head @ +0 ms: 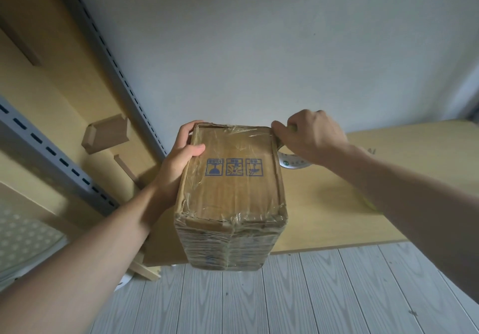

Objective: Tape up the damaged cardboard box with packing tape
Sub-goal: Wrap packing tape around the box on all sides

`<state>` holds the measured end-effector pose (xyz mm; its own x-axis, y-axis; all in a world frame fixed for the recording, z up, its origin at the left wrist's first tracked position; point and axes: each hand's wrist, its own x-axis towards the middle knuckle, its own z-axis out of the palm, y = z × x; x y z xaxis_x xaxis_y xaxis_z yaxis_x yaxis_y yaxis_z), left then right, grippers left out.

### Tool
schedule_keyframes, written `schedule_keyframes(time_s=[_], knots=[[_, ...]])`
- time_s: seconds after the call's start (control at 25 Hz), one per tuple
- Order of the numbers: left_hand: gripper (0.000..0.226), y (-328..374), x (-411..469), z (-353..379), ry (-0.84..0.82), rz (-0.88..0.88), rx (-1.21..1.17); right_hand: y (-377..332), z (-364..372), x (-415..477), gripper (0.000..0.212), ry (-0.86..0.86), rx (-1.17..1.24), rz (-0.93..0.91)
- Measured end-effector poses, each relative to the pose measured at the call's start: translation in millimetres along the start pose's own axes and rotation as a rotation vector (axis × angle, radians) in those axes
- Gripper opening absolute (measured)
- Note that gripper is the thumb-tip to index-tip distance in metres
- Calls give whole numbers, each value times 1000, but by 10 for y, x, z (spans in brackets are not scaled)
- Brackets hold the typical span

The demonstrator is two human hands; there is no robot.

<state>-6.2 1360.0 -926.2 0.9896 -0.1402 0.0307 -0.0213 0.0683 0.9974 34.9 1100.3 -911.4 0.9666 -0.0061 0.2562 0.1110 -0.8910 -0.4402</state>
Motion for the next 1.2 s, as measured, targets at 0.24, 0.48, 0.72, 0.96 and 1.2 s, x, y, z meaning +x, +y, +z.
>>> schedule_keyframes(time_s=[0.24,0.48,0.72,0.96,1.2], knots=[[60,27,-258,-357,26,-493,-26,158,66,-178,51,-139,715,43],[48,-96,-409,-152,80,-508,-227,134,132,-146,40,-112,1207,435],[53,-126,-417,215,76,-517,-272,352,18,-231,47,-73,1592,607],[58,-158,-485,126,136,-464,-353,172,-68,-276,57,-169,1714,478],[52,-466,-582,79,154,-535,-171,-102,-111,-227,43,-160,1690,356]])
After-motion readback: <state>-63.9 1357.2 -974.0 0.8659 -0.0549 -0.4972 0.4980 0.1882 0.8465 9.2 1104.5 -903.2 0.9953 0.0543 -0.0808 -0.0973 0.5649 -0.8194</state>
